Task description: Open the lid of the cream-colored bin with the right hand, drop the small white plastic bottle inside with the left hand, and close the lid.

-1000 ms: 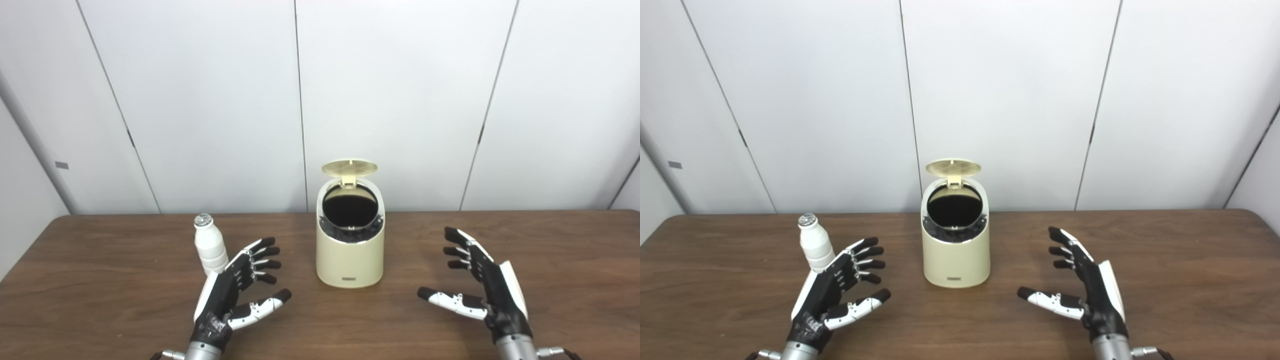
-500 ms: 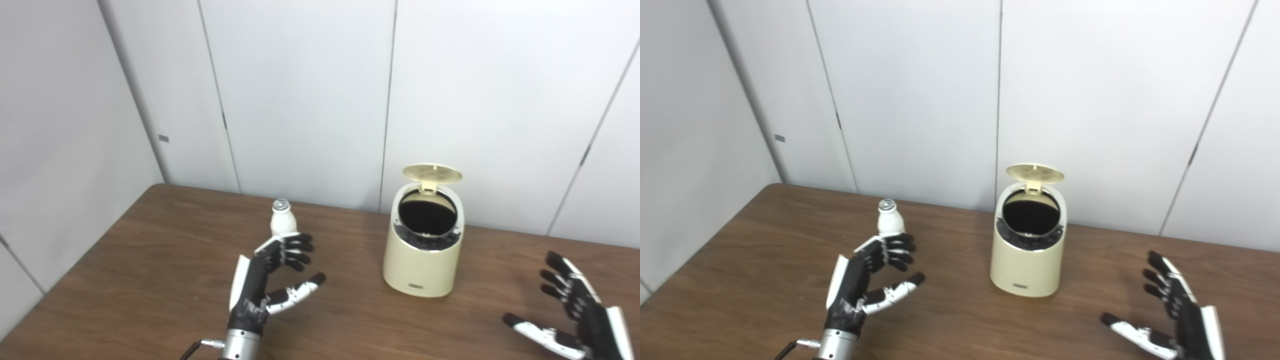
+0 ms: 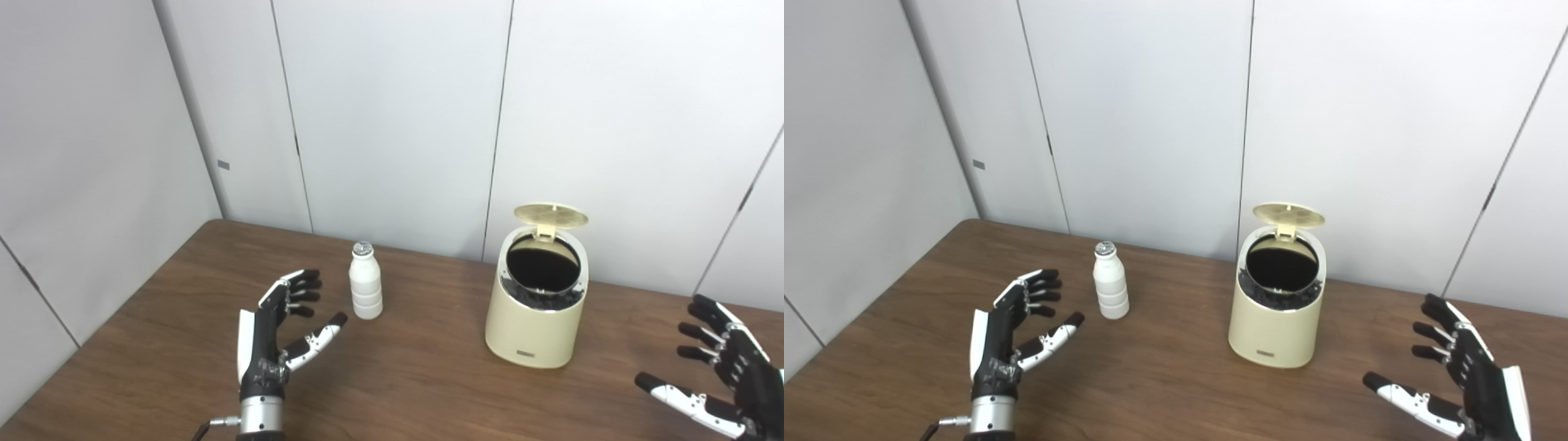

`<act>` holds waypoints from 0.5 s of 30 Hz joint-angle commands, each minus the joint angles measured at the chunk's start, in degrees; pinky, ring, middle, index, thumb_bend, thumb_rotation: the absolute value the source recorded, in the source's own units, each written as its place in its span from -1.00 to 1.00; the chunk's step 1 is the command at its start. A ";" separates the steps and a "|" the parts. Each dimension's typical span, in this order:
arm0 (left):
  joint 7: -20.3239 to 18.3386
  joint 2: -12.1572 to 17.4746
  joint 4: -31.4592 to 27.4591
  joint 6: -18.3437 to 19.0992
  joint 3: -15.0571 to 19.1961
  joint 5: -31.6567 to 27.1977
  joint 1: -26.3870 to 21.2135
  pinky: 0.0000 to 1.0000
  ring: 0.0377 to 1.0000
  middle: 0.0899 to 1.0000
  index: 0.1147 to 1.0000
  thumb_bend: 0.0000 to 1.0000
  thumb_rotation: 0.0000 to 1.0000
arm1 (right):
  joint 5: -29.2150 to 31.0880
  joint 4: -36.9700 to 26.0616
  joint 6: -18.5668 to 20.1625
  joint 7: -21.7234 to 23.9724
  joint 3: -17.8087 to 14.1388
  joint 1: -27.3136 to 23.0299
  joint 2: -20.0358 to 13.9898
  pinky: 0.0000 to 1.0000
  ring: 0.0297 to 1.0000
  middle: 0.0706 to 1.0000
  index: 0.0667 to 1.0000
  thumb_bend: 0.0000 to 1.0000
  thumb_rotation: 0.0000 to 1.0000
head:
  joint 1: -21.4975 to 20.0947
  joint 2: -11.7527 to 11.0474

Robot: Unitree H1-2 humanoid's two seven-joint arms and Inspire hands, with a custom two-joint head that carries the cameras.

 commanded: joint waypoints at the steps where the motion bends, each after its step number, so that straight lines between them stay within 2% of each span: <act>1: 0.19 1.06 -0.75 -0.09 -0.11 -0.79 -2.58 0.23 0.43 0.48 0.46 0.33 -0.96 | -0.65 -3.24 0.23 0.28 0.23 -1.50 0.14 0.32 0.54 0.68 0.64 0.39 -1.00 | -0.06 0.15; 7: 0.00 2.70 1.59 2.60 -0.87 0.10 -4.68 0.36 0.57 0.64 0.68 0.36 -0.91 | -1.21 -5.47 2.34 0.55 0.56 -1.60 0.81 0.33 0.55 0.68 0.64 0.34 -1.00 | -0.36 0.21; 12: -0.92 4.29 3.77 4.64 -1.98 -0.26 -6.45 0.35 0.59 0.68 0.73 0.44 -0.92 | -1.09 -6.12 3.03 0.82 0.64 -1.62 1.14 0.32 0.54 0.68 0.64 0.34 -1.00 | -0.56 0.20; 15: -0.73 5.01 4.97 5.28 -2.67 0.09 -7.40 0.37 0.57 0.67 0.73 0.52 -0.86 | -0.75 -6.63 3.60 1.01 0.66 -1.57 1.33 0.40 0.60 0.71 0.67 0.31 -1.00 | -0.84 0.29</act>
